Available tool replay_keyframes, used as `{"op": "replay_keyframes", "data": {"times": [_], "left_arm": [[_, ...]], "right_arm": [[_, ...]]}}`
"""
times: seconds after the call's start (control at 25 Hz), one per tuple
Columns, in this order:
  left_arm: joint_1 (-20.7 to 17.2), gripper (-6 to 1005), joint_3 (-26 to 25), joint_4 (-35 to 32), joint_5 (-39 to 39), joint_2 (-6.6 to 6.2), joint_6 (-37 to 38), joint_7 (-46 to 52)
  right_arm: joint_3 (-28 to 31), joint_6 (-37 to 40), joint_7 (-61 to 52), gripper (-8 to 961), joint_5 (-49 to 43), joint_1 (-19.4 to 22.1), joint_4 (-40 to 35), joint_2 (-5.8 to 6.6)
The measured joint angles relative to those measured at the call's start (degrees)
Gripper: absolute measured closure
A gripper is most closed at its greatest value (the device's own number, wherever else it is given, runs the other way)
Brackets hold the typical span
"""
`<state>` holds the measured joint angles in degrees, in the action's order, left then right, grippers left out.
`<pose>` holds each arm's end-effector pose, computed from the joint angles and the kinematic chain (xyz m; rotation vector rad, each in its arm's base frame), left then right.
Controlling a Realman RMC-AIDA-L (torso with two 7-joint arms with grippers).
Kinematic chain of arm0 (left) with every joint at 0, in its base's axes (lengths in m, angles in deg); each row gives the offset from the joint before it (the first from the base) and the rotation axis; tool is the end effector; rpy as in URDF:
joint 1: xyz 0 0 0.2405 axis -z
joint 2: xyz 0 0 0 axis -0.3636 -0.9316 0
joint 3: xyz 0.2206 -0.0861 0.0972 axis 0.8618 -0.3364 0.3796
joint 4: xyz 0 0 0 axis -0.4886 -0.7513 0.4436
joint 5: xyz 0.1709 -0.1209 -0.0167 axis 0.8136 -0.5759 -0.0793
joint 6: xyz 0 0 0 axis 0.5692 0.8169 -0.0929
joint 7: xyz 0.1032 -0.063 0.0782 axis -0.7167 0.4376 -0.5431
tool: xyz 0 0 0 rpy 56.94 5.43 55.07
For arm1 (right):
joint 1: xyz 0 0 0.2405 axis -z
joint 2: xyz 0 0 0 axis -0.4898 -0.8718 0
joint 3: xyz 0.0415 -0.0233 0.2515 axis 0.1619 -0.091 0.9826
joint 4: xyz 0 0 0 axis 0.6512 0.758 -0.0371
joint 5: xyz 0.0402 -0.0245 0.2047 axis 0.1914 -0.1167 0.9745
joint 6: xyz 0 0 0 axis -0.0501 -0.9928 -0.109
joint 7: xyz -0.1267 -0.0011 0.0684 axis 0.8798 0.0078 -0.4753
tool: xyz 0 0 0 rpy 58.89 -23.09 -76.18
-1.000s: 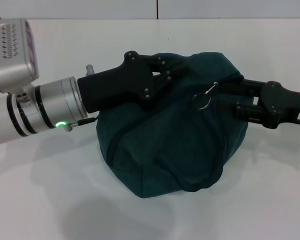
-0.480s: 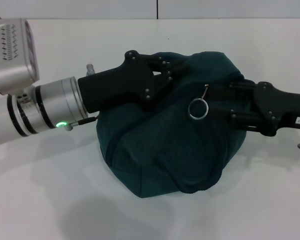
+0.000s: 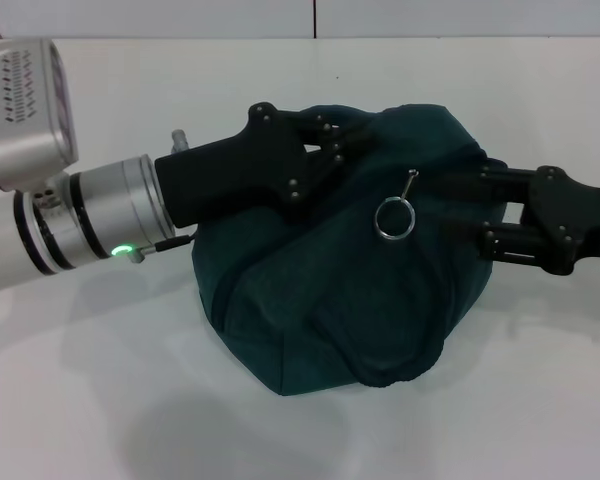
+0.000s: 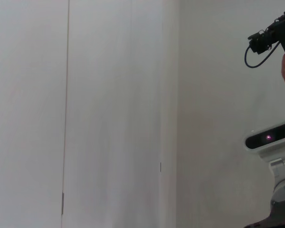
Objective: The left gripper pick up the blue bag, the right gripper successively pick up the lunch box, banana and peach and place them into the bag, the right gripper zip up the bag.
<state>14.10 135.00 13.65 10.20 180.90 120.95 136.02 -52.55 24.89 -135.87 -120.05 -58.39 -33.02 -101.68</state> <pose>-0.2004 0.3306 -0.0450 -2.5943 -0.1923 -1.1864 0.2246 0.3145 0.0141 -2.8157 0.5608 1.1598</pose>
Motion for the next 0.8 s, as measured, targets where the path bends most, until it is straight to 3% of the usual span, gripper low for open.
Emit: {"op": "replay_keyframes", "data": {"times": [0.12, 0.32, 0.48, 0.8], "left_arm": [[0.0, 959, 0.0, -0.1, 0.0, 0.0, 0.0, 0.0], [-0.3, 959, 0.0, -0.3, -0.3, -0.01, 0.1, 0.1], [-0.7, 959, -0.2, -0.3, -0.5, -0.04, 3.0, 1.3], [1.3, 959, -3.0, 0.4, -0.2, -1.97, 10.1, 23.8]], "right_arm": [[-0.5, 0.8, 0.0, 353, -0.3, 0.0, -0.4, 0.13], [0.4, 9.6, 4.5, 367, -2.2, 2.3, -4.5, 0.16], [5.4, 9.6, 15.2, 366, -1.4, 8.3, -10.0, -2.22], [6.0, 7.8, 18.1, 365, -1.2, 9.6, -12.9, -2.64]]}}
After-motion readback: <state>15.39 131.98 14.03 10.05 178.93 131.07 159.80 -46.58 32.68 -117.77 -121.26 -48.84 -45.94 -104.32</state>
